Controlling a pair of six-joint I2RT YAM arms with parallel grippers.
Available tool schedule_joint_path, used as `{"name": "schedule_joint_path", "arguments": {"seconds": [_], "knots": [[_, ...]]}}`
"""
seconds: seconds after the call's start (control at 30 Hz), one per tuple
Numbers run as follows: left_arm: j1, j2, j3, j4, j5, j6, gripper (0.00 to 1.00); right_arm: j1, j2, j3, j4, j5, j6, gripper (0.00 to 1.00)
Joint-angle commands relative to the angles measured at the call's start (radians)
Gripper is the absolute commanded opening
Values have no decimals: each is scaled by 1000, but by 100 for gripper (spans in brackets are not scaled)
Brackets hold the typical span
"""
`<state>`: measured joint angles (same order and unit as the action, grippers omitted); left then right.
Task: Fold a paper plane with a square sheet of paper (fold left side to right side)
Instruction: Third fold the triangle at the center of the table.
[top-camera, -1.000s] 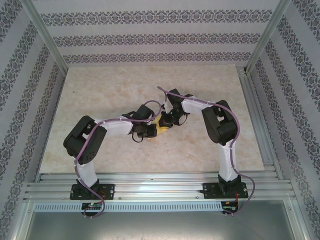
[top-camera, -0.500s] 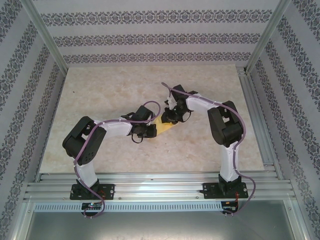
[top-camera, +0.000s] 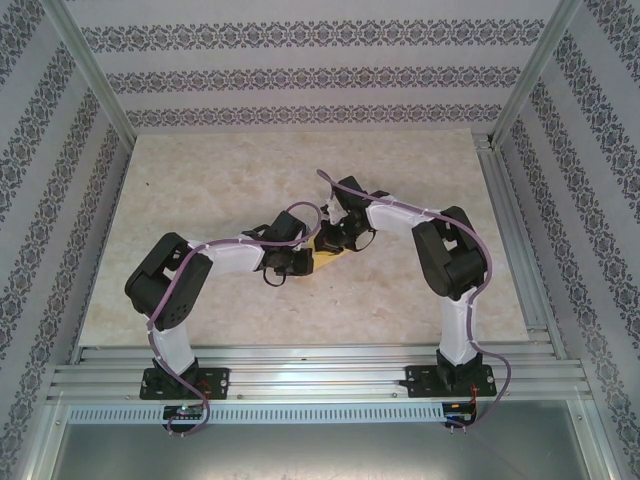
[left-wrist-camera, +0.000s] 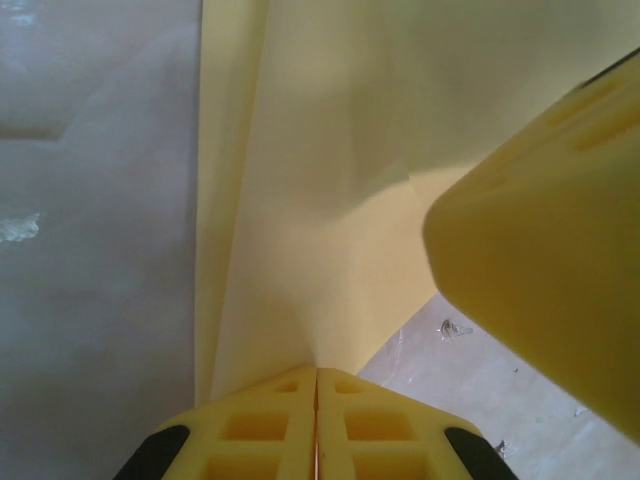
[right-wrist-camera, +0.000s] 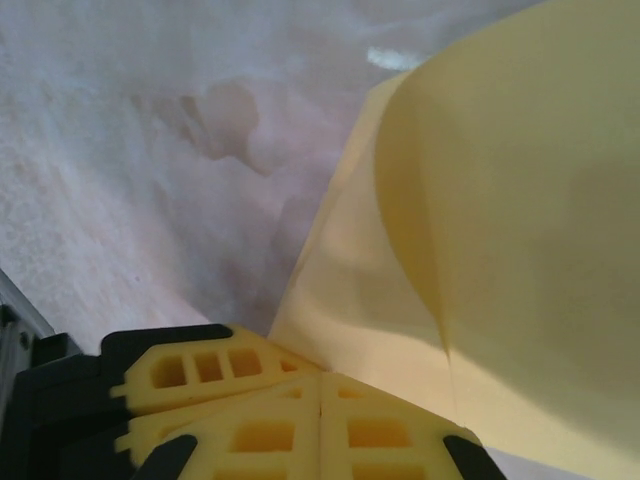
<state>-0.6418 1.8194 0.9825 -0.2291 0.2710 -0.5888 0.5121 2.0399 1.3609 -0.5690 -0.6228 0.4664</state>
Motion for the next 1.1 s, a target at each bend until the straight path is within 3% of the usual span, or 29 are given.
{"name": "schedule_joint_path", "arguments": {"seconds": [0.0, 0.37, 0.53, 0.7, 0.93, 1.07], "knots": [[4, 5, -12, -76, -45, 3, 9, -9, 30, -20, 44, -15, 24, 1], [6, -12, -5, -70, -32, -8, 9, -7, 93, -23, -18, 59, -25, 0], [49, -87, -27, 17, 59, -52, 17, -8, 97, -31, -55, 108, -56, 0], [92, -147, -31, 83, 136, -88, 19, -8, 95, -39, -52, 117, -60, 0], [112, -68, -12, 201, 270, -141, 8, -7, 95, -31, -55, 118, -59, 0], [111, -23, -27, 231, 275, -154, 6, -7, 94, -29, -58, 120, -60, 0]]}}
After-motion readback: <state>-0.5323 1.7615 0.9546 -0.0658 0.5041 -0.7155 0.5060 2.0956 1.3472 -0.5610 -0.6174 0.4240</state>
